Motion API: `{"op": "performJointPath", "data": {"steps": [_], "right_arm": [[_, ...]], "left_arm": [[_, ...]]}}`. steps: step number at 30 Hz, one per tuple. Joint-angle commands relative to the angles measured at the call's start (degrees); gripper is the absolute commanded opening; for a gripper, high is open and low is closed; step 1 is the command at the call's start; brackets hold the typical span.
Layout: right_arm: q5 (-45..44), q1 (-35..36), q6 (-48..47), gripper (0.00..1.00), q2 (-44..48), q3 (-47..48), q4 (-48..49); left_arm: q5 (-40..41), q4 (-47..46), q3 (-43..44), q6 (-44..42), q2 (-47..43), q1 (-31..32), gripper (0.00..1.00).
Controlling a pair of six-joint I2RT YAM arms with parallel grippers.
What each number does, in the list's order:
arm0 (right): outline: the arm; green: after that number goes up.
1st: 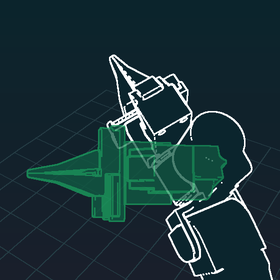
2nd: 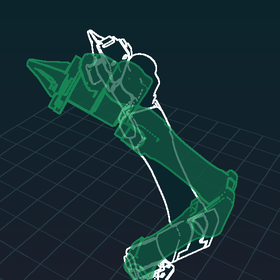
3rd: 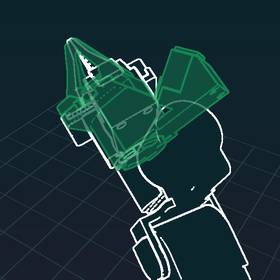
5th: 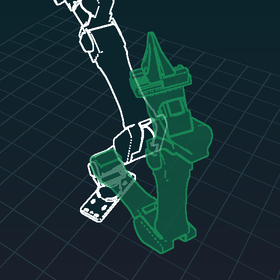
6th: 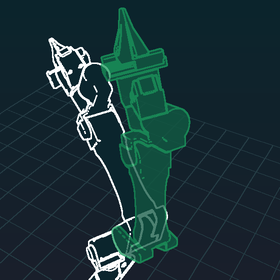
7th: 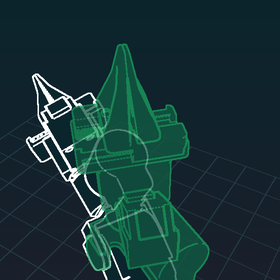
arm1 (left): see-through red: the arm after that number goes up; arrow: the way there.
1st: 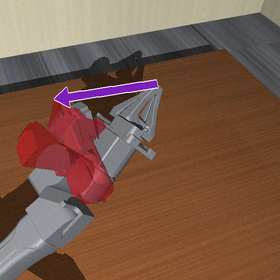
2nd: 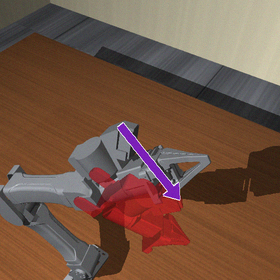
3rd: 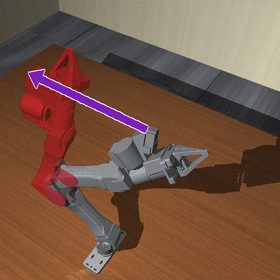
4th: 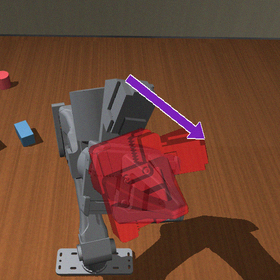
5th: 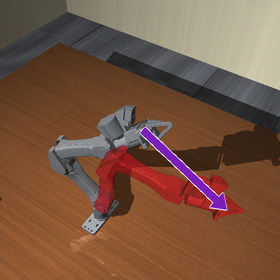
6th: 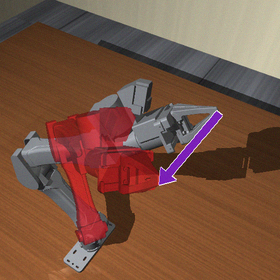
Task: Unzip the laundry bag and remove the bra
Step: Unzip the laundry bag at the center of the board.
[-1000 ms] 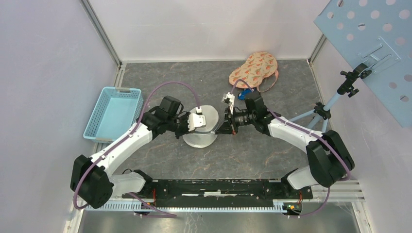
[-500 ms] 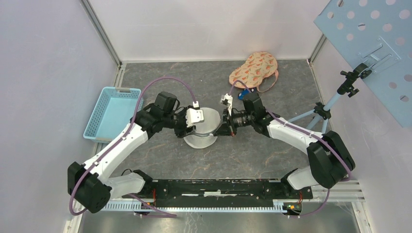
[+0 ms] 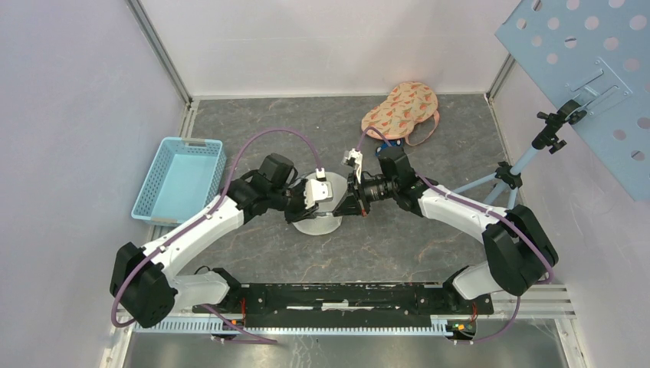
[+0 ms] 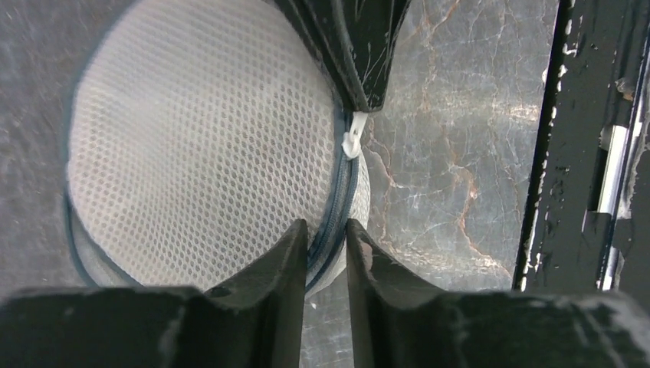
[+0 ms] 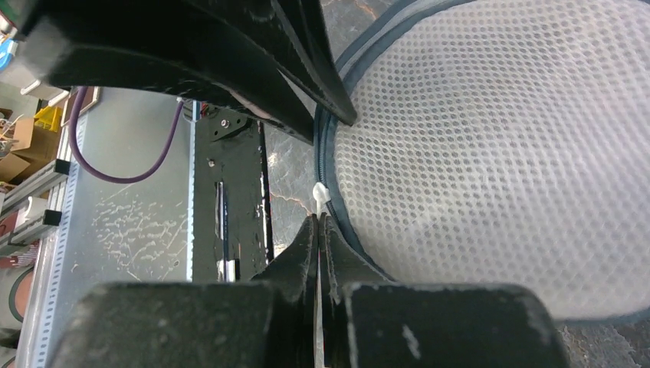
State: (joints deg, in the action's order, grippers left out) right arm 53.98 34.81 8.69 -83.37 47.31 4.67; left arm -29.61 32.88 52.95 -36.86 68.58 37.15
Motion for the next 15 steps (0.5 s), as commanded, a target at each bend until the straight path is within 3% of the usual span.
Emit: {"op": "performJointPath", "data": {"steps": [1,4,6,15], "right_arm": [[0.3,-0.9,-2.4,0.0,0.6,2.0,-0.8],[0.1,-2.6,-3.9,0.0,0.9,2.0,-2.2],[-1.0,-3.8,-5.9,0.0,0.9,2.3,-4.3],[-11.9,-5.3,-12.1,0.0,1.2,3.8,-10.5]], "left_arm": [[3.4,-2.8,-1.7,1.0,-0.7,0.1,0.24],[4.5,-2.5,-2.7,-0.3,-2.0,-0.2,0.07],[5.2,-2.5,-3.3,-0.8,-2.6,-0.8,0.03],[4.6,-2.4,-4.4,-1.3,-3.0,-2.4,0.02]]}}
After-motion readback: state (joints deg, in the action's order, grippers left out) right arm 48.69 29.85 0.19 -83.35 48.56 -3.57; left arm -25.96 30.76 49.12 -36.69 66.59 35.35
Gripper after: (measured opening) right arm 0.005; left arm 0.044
